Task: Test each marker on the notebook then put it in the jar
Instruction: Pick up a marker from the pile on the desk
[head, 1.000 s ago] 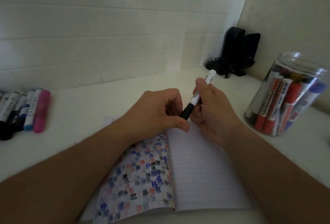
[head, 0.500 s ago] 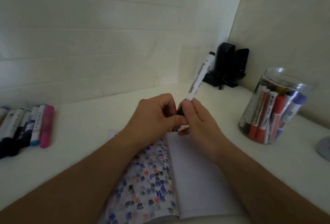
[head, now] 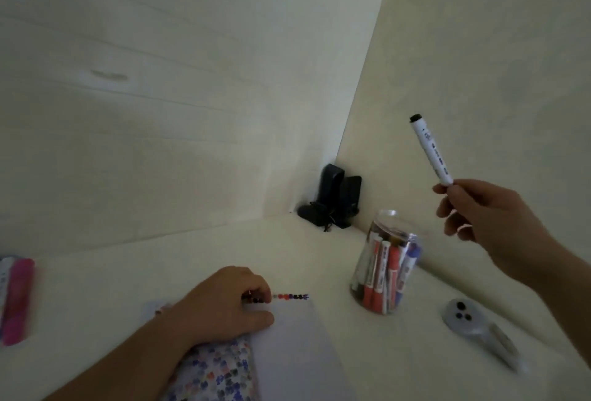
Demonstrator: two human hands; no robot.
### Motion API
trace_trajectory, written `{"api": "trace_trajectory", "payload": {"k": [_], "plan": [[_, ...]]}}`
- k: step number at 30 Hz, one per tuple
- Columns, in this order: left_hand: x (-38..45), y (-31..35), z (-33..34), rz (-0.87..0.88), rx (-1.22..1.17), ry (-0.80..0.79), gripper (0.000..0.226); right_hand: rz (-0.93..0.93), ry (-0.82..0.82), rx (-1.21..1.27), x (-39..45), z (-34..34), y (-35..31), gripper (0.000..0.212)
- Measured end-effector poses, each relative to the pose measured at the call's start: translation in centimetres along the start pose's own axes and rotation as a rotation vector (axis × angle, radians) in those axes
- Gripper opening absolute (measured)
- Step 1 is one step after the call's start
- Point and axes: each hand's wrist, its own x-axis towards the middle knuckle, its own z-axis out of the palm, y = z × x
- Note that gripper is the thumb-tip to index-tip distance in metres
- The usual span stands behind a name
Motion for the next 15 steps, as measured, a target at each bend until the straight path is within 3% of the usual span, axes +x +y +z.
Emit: {"api": "trace_trajectory", "payload": {"k": [6, 15], "plan": [[0.0, -0.1, -0.2, 0.014, 0.001, -0.022, 0.035, 0.058, -0.114, -0.495, 1.9, -4.6, 2.4, 0.009], [-0.1, -0.5, 0.0, 0.008, -0.044, -0.032, 0.032, -0.050, -0.064, -0.554, 4.7, -2.9, -0.1, 0.016]]}}
